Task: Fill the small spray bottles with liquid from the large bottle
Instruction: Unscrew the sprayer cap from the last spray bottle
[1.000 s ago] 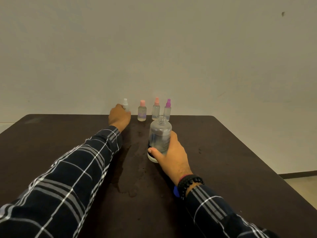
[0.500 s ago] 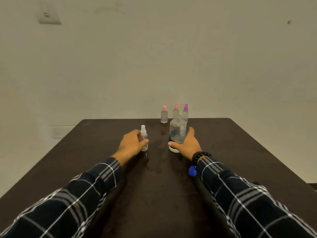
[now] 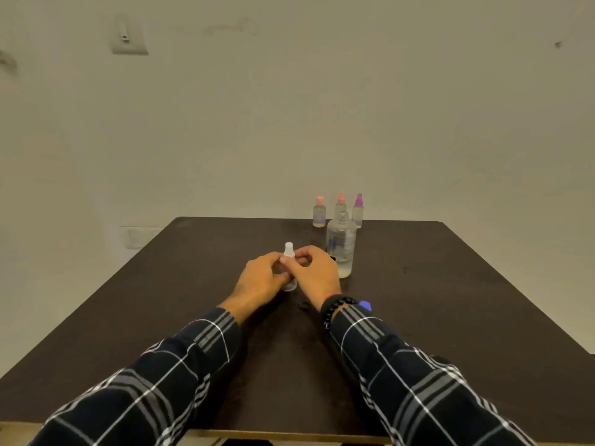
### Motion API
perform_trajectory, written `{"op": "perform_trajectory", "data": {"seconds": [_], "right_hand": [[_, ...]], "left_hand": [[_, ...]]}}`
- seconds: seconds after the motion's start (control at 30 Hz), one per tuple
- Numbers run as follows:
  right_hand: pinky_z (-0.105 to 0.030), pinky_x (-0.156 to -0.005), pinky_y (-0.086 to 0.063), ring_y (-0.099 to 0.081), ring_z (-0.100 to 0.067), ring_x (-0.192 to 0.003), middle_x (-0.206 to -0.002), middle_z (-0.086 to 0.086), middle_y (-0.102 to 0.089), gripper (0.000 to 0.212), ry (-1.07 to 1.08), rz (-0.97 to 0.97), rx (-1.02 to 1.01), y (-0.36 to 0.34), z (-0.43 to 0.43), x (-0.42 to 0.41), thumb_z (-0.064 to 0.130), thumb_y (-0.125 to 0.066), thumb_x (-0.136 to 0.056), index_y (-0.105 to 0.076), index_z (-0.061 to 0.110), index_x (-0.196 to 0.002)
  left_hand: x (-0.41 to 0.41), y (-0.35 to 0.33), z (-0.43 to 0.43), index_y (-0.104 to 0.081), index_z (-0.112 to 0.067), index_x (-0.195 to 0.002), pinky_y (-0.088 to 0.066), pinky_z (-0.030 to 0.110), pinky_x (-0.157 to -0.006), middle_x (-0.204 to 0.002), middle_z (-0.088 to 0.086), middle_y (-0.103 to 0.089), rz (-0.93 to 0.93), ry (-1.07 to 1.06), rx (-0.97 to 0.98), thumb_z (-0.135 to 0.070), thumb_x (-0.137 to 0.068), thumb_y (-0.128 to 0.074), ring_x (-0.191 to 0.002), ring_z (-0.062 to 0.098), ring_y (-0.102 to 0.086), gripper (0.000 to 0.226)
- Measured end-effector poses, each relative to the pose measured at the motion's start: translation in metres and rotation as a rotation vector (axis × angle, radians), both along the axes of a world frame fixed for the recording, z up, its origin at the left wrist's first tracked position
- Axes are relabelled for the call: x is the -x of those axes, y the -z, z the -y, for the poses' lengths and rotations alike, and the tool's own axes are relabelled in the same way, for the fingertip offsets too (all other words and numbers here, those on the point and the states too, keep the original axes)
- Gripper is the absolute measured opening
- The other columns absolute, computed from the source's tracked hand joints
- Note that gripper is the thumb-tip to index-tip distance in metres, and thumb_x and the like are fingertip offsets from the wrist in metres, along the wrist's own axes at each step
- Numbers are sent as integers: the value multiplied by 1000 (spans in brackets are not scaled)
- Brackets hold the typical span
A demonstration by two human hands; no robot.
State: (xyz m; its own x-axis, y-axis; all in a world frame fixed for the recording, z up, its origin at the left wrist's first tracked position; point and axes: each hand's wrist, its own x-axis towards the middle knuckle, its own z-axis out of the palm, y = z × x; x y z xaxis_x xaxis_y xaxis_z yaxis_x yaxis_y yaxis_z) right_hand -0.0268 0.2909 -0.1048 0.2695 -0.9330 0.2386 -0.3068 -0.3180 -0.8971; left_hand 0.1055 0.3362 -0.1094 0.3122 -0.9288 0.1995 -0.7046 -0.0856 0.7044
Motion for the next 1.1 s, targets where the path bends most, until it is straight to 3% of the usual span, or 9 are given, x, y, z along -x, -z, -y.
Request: {"op": "perform_trajectory", "data": {"seconds": [0.13,0.27,0.37,0.57,0.7,0.8,0.87,0.97,1.1], "right_hand": [[-22,-71,-53,-64,-7,-79,-84,9,-67,25,61,-20,16,3,2,-1,41,-81,-80,-65,23,-89],[-21,-66,-47,-59,-5,-74,-81,10,-63,28,72,-60,23,3,1,-2,42,-82,-78,-64,24,-90],[-22,-64,-45,-55,-7,-70,-79,5,-61,26,91,46,-8,6,3,-7,34,-83,-79,-67,17,-89],[-28,-82,-52,-61,-9,-86,-95,5,-68,26,-113,-66,20,8,11,-1,30,-64,-96,-70,21,-120],[-26,-75,-51,-57,-10,-79,-86,3,-56,43,-33,52,-73,10,9,0,34,-74,-88,-52,18,-122],[-30,-80,-56,-62,-12,-86,-92,4,-63,29,-1,100,-66,12,8,-3,31,-79,-84,-60,20,-103],[-32,-86,-57,-67,-14,-96,-100,3,-68,17,-35,94,-38,14,9,-4,27,-72,-90,-66,21,-106],[-37,-96,-56,-66,-11,-106,-114,2,-69,30,-175,88,-67,15,9,-3,22,-57,-99,-64,20,-128],[-28,-85,-54,-62,-13,-100,-111,0,-59,59,-108,99,-126,11,5,-2,41,-70,-89,-42,24,-139]], "left_hand": [[4,4,-5,-60,-30,-126,-52,28,-91,-116,-8,-67,8,38,0,-29,-93,-66,-105,9,-64,33],[5,6,-6,-58,-30,-132,-46,24,-87,-119,-8,-66,12,45,14,-31,-94,-66,-104,7,-61,39],[5,7,-6,-60,-30,-125,-45,23,-86,-119,-7,-66,10,46,7,-29,-94,-66,-102,7,-61,32],[6,6,-7,-55,-28,-136,-42,24,-89,-126,-6,-63,27,47,-9,-31,-97,-63,-101,4,-53,40],[6,7,-8,-58,-30,-131,-45,26,-90,-124,-7,-64,12,58,-4,-30,-96,-64,-108,8,-59,36],[6,6,-7,-58,-31,-130,-47,27,-90,-123,-7,-65,2,56,-15,-31,-95,-64,-107,9,-60,35],[6,5,-7,-57,-30,-133,-48,28,-92,-123,-8,-64,4,55,-10,-34,-95,-64,-108,9,-60,39],[7,5,-9,-56,-29,-136,-47,27,-92,-122,-9,-64,-6,59,-3,-36,-95,-64,-106,6,-59,42],[6,6,-10,-59,-33,-129,-50,27,-88,-120,-8,-66,-30,62,4,-35,-95,-64,-103,7,-62,35]]}}
